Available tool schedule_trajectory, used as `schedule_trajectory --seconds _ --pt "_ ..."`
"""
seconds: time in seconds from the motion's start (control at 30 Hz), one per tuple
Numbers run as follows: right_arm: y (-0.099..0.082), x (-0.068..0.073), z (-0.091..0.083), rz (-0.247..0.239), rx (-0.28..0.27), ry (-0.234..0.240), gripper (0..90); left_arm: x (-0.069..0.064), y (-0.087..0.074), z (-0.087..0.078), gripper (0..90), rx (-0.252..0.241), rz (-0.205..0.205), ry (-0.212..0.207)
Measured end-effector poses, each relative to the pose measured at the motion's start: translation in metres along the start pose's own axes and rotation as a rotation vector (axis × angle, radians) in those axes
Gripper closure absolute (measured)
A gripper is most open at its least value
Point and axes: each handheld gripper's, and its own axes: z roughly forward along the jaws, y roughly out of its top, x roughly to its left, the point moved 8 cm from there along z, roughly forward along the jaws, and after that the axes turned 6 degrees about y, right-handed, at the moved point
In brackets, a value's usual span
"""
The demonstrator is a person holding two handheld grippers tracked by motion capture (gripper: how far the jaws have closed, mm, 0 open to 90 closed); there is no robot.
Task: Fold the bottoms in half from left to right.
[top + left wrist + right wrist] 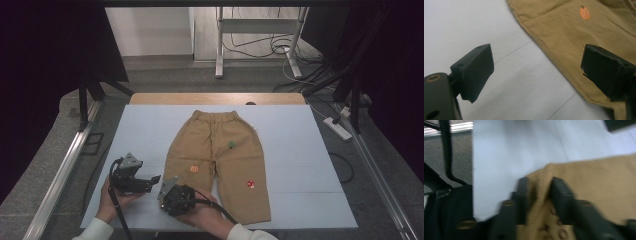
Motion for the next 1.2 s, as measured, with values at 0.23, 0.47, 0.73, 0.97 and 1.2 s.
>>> schedule_trajectory --seconds 0.23,0.47,0.73,0.97,1.2 --pt "-0.007 -0.004 -0.014 0.000 -0.024 0.024 86.1 -0.002 0.001 0.001 11.1 -0.001 -0.002 -0.014" --pt "-0.006 -0.005 -0.025 0.018 -0.074 0.058 85.9 -0.003 0.008 0.002 11.8 -0.005 0.000 -0.021" --pt "-0.007 -0.003 -0.027 0.009 -0.075 0.062 85.9 0.001 0.024 0.005 11.9 -0.015 -0.017 -0.030" --pt "-0.009 -0.003 -0.028 0.008 -0.076 0.061 86.0 0.005 0.037 0.017 11.5 0.006 -0.021 -0.044" --pt "-0.009 -0.003 -0.028 0.008 -0.077 0.063 85.9 0.005 0.047 0.027 11.3 0.010 -0.016 -0.058"
